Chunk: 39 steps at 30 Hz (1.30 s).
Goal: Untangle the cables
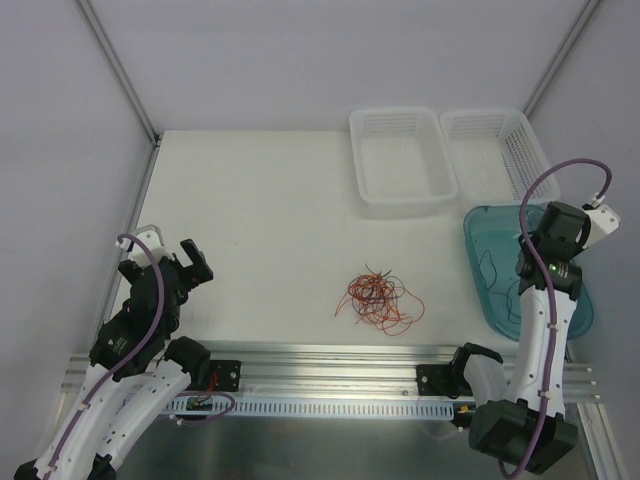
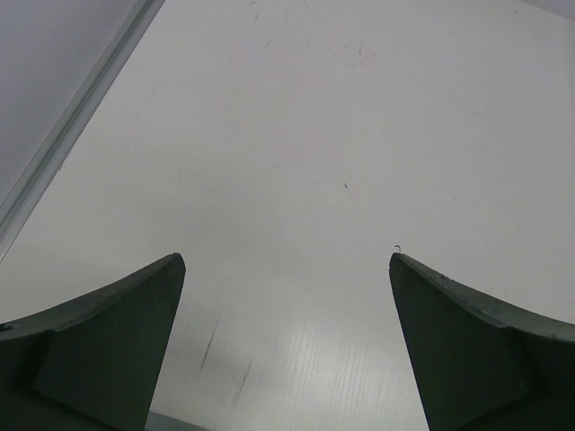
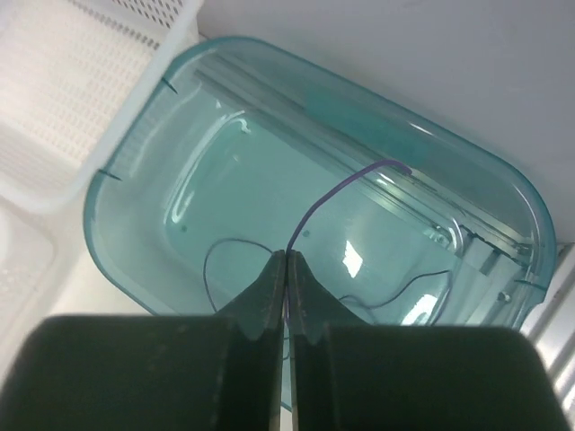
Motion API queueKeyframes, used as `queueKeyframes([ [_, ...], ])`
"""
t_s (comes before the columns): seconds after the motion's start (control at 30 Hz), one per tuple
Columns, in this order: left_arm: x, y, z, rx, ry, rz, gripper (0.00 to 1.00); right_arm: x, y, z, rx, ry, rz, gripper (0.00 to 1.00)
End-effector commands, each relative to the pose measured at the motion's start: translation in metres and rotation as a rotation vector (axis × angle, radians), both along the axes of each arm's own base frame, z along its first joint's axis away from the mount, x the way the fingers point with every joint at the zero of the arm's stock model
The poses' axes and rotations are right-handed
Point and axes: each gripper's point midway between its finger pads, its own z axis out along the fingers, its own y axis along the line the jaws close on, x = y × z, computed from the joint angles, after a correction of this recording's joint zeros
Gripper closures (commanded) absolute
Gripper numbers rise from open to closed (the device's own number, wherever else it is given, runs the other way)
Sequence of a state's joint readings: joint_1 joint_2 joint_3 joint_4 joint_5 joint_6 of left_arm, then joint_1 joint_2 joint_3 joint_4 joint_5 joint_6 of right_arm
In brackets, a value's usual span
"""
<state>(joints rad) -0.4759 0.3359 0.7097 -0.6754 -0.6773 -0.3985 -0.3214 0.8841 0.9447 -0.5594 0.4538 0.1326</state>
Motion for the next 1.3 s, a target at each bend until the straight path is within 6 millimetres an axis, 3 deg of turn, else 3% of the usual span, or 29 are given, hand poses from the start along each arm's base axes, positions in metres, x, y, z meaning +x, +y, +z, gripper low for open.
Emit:
queueKeyframes([
  [0.0, 0.004, -0.002, 0.001, 0.02, 0.004, -0.014, 0.01, 0.01, -0.004, 0.035, 0.015, -0.19, -0.044, 0.99],
  [0.13, 0.004, -0.001, 0.001, 0.021, 0.003, -0.011, 0.01, 0.001, -0.012, 0.047, 0.003, -0.228, -0.121, 0.99],
  [0.37, 0.006, -0.002, -0.001, 0.029, 0.017, -0.013, 0.01, -0.019, -0.021, 0.11, -0.072, -0.415, -0.211, 0.99],
  [0.5, 0.006, -0.003, -0.001, 0.024, 0.014, -0.015, 0.01, -0.014, -0.023, 0.115, -0.072, -0.406, -0.21, 0.94],
  [0.67, 0.005, -0.002, -0.001, 0.023, 0.009, -0.014, 0.01, -0.002, -0.019, 0.054, 0.007, -0.285, -0.192, 0.82],
  [0.73, 0.006, -0.003, -0.001, 0.025, 0.013, -0.016, 0.01, -0.001, -0.014, 0.026, 0.042, -0.22, -0.17, 0.54],
  [0.83, 0.006, -0.004, -0.002, 0.028, 0.021, -0.022, 0.01, 0.005, -0.001, -0.003, 0.096, -0.139, -0.085, 0.31],
  [0.9, 0.007, -0.005, -0.002, 0.028, 0.024, -0.027, 0.01, 0.007, 0.008, -0.01, 0.117, -0.113, -0.02, 0.27],
  [1.07, 0.006, -0.005, -0.001, 0.023, 0.018, -0.031, 0.01, 0.018, 0.055, -0.034, 0.248, -0.042, 0.259, 0.26],
  [1.27, 0.007, -0.012, -0.003, 0.013, 0.026, -0.066, 0.01, 0.008, 0.09, -0.077, 0.376, 0.059, 0.403, 0.33],
])
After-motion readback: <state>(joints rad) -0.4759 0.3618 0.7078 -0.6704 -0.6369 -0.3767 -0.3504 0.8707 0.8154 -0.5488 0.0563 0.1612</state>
